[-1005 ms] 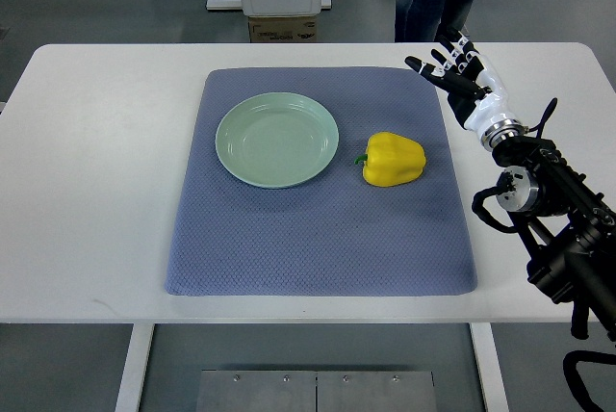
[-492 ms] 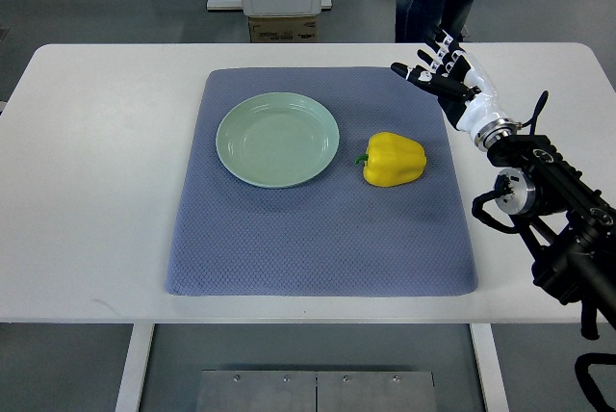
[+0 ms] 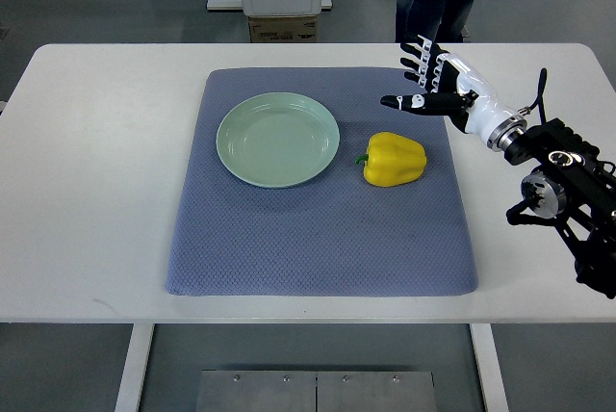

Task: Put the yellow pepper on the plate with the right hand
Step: 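Move the right hand toward the yellow pepper, opening the fingers, then close the right hand fingers around the yellow pepper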

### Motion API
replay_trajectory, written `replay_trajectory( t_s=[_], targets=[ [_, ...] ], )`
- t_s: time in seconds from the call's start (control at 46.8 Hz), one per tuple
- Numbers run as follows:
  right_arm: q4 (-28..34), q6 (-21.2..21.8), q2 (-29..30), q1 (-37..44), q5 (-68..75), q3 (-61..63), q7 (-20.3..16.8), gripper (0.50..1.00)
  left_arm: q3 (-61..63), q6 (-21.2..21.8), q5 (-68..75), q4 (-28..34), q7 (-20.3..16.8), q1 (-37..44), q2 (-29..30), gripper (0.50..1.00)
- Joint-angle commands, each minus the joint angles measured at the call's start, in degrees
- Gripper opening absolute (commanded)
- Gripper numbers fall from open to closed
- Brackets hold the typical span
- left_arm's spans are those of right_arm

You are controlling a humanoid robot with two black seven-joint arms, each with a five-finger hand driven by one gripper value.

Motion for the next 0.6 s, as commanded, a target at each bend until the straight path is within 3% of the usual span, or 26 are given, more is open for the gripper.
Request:
replay_trajectory(
  t_s=[0.0, 0.214, 0.578],
  targets=[
    [-0.03, 0.12, -1.78, 0.93, -1.77, -3.87, 2.38, 0.998, 0.00, -0.01, -0.02, -0.01, -0.04, 0.00, 0.00, 1.000],
    [-0.03, 0.04, -4.60, 2.86, -5.72, -11.70, 6.87, 0.998, 0.00, -0.01, -0.02, -0.01, -0.04, 0.00, 0.00, 1.000],
    [-0.20, -0.14, -4.86, 3.13, -7.13, -17.32, 8.37, 0.998, 0.00, -0.01, -0.02, -0.01, 0.04, 0.00, 0.00, 1.000]
  ],
)
